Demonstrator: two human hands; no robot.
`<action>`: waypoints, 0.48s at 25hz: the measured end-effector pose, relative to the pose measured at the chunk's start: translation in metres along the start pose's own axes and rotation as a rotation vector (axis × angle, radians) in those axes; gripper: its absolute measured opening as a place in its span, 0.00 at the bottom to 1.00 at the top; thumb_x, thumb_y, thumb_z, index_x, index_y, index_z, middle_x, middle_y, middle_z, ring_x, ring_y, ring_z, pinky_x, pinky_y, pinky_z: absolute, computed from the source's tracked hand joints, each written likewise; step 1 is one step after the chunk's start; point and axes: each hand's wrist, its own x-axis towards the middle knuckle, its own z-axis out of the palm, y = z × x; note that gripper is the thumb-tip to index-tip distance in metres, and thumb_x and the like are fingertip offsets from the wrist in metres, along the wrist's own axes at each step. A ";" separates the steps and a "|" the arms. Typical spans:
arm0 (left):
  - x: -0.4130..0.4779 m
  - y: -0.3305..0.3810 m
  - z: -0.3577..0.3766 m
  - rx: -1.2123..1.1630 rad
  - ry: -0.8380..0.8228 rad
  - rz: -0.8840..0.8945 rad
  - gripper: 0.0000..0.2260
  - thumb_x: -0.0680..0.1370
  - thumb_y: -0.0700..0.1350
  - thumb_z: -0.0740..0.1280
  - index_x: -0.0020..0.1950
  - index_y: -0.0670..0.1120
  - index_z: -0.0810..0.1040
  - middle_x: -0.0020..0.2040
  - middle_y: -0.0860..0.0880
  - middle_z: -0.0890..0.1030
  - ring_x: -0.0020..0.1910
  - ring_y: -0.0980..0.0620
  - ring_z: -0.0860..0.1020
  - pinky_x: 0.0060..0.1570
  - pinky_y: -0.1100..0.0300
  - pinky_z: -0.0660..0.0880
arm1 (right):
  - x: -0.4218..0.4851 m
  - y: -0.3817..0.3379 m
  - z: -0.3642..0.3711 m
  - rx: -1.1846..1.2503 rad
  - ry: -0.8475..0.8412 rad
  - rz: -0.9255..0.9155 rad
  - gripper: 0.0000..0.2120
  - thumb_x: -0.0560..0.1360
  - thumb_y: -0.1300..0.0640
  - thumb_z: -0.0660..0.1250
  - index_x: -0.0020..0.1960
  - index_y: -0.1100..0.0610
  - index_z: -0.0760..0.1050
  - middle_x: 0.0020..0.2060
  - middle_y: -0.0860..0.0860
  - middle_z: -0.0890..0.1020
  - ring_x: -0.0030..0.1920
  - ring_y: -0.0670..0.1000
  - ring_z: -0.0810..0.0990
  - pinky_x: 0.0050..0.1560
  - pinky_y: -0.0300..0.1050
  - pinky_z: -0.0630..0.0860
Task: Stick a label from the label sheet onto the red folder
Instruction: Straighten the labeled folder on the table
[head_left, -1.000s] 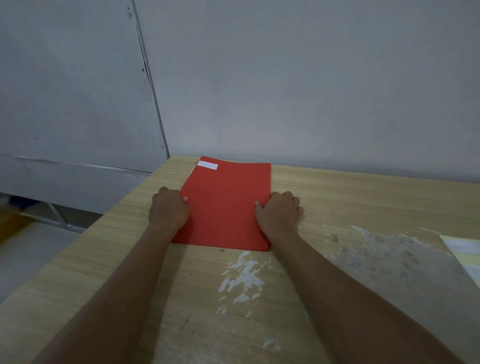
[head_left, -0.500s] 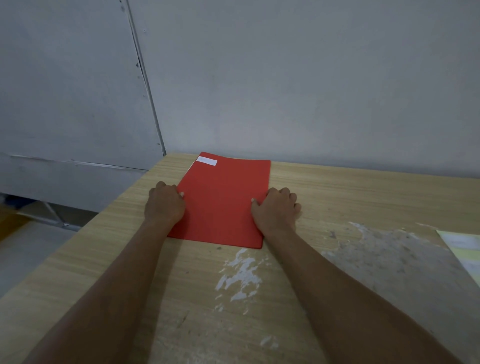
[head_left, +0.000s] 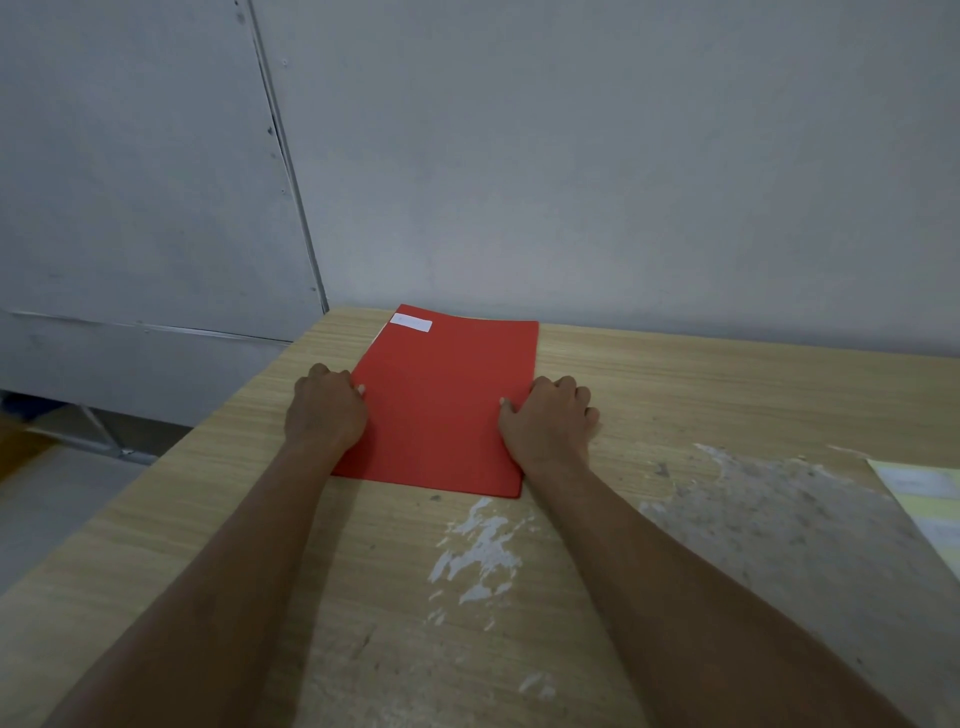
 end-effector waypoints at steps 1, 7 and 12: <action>0.000 0.000 0.000 -0.001 0.000 0.000 0.16 0.82 0.48 0.58 0.61 0.39 0.78 0.57 0.38 0.73 0.59 0.38 0.72 0.54 0.45 0.72 | 0.000 0.000 0.000 -0.003 0.000 -0.002 0.21 0.75 0.42 0.62 0.55 0.58 0.77 0.54 0.56 0.76 0.58 0.58 0.71 0.57 0.55 0.66; 0.003 -0.003 -0.004 -0.024 -0.014 -0.006 0.18 0.83 0.48 0.57 0.62 0.38 0.77 0.58 0.37 0.74 0.60 0.37 0.73 0.57 0.45 0.72 | 0.002 0.001 0.000 0.030 -0.032 0.017 0.22 0.75 0.41 0.62 0.57 0.57 0.76 0.56 0.56 0.76 0.59 0.58 0.71 0.58 0.55 0.66; -0.011 0.009 -0.015 0.015 0.176 0.083 0.18 0.81 0.49 0.58 0.62 0.39 0.77 0.58 0.38 0.76 0.58 0.38 0.74 0.53 0.44 0.74 | -0.008 0.013 -0.016 0.139 -0.056 -0.050 0.24 0.75 0.45 0.64 0.66 0.57 0.72 0.61 0.55 0.75 0.63 0.57 0.71 0.61 0.53 0.68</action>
